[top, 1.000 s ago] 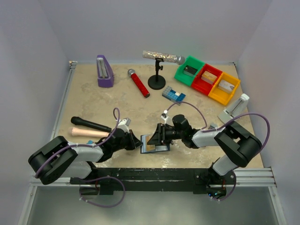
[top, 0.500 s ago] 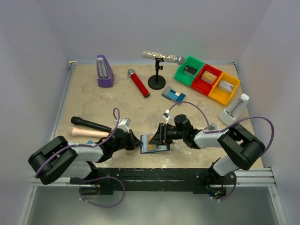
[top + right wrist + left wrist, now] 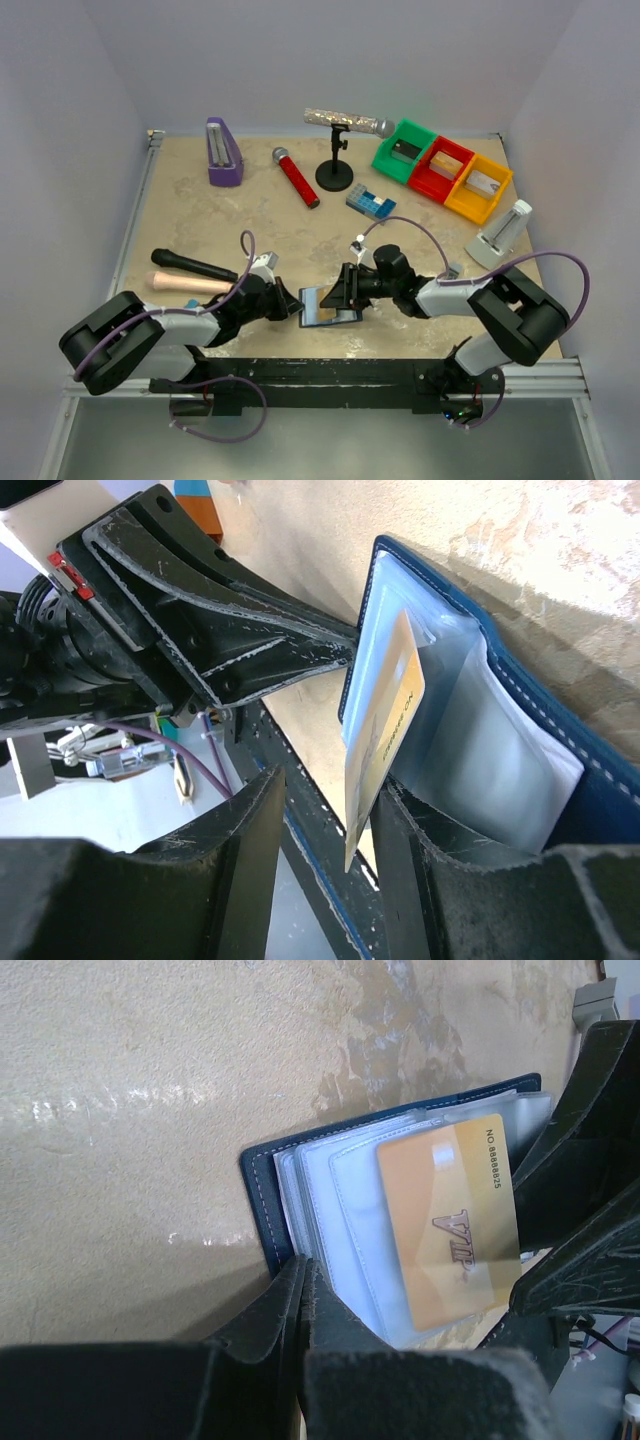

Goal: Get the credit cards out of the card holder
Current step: Remove the credit card from the card holder.

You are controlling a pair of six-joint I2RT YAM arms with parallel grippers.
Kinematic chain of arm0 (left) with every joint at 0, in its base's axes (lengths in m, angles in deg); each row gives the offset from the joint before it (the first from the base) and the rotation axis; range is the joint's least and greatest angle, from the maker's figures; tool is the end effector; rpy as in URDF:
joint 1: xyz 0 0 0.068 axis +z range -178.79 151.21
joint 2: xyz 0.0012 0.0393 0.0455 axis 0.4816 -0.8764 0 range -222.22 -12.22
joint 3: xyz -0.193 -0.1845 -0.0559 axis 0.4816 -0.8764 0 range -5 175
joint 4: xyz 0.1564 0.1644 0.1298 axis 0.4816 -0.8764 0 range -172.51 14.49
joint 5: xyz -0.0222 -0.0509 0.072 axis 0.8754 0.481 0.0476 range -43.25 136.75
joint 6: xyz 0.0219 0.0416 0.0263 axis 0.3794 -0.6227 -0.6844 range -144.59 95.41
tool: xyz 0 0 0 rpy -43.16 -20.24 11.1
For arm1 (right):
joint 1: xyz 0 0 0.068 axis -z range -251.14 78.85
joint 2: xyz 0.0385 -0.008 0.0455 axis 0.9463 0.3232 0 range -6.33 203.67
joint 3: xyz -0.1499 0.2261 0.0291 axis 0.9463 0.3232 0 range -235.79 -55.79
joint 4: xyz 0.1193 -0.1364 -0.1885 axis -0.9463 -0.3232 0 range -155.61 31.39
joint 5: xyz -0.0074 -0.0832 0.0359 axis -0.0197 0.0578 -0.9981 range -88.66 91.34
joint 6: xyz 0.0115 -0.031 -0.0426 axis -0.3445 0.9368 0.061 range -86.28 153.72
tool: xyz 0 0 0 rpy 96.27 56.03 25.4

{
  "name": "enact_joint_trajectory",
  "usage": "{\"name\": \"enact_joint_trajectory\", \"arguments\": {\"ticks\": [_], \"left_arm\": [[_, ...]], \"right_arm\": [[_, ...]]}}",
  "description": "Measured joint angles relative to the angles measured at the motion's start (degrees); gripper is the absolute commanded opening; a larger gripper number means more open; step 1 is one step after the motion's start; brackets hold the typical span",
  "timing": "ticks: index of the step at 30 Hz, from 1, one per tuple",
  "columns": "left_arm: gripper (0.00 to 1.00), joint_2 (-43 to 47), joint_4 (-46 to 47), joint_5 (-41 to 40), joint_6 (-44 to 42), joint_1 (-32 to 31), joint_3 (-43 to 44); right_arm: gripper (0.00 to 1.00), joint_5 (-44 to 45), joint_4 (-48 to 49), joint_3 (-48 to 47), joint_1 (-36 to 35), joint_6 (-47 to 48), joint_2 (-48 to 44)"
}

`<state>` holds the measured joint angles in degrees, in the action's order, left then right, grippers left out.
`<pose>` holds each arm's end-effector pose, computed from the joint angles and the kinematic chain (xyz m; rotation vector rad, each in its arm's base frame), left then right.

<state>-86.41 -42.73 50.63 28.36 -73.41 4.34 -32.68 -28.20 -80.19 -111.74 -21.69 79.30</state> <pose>0.1401 -0.1417 0.1131 -0.1253 2.3221 -1.0199 0.1839 0.1839 0.1379 -0.1047 2.4541 1.5169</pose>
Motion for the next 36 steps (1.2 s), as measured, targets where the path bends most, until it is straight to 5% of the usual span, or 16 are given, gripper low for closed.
{"name": "enact_joint_trajectory", "arguments": {"ticks": [21, 29, 36], "left_arm": [[0.0, 6.58, -5.27, -1.49, -0.09, 0.74, -1.84], [0.0, 8.68, -7.5, -1.79, -0.2, 0.74, -2.14], [0.0, 9.4, -8.22, -1.75, -0.26, 0.74, -2.23]], "right_arm": [[0.23, 1.6, -3.21, 0.33, 0.55, 1.03, -1.68], [0.0, 2.05, -5.03, 0.33, 0.61, 1.68, -1.7], [0.0, 4.39, -9.14, 0.26, 0.94, 2.6, -2.1]]}}
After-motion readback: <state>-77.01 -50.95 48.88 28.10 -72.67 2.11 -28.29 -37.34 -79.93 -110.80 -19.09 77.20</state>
